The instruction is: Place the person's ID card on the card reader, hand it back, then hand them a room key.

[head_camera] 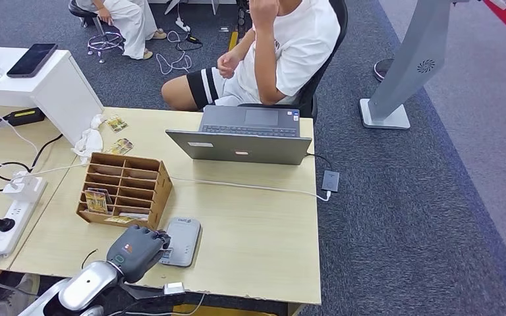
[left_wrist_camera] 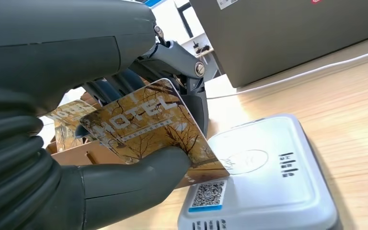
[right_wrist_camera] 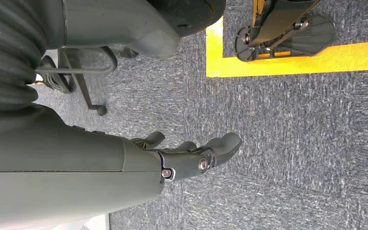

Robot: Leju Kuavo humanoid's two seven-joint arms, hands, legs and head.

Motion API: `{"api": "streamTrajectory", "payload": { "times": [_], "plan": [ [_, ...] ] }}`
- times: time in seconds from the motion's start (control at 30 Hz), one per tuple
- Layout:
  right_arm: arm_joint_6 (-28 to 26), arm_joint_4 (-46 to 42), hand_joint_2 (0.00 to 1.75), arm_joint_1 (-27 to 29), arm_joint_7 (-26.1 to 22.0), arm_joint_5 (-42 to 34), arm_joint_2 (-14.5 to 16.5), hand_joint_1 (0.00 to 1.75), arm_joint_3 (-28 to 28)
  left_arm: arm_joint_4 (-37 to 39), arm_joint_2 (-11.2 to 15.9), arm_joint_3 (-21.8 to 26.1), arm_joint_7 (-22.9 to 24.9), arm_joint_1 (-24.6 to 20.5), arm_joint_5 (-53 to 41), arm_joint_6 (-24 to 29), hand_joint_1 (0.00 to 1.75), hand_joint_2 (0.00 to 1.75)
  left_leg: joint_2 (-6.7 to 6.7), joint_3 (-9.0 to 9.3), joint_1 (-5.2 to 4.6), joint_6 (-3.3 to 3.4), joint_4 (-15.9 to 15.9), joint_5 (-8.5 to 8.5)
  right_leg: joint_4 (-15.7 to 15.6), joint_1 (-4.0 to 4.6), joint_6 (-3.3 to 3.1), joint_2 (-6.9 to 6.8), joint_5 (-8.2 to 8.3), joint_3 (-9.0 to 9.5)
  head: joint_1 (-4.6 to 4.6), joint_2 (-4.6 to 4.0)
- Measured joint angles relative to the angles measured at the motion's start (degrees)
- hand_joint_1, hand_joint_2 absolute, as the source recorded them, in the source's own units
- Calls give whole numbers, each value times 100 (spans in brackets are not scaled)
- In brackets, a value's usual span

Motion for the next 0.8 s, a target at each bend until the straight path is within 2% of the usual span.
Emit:
{"api": "streamTrajectory", "payload": {
  "times": [0.47, 0.8],
  "plan": [
    [7, 0, 175, -5, 17, 5, 0, 0, 28, 1, -83, -15, -11, 3, 107, 72, 175, 175, 0, 5, 0, 0, 0, 1, 0, 0, 0, -1, 0, 4, 1, 0],
    [5, 0, 175, -28, 47, 82, 1, 0, 165, 235, -506, -17, -9, -332, 378, 91, 175, 175, 1, 3, 0, -2, 0, 2, 0, 0, 0, 1, 2, -2, 0, 1]
  ]
}}
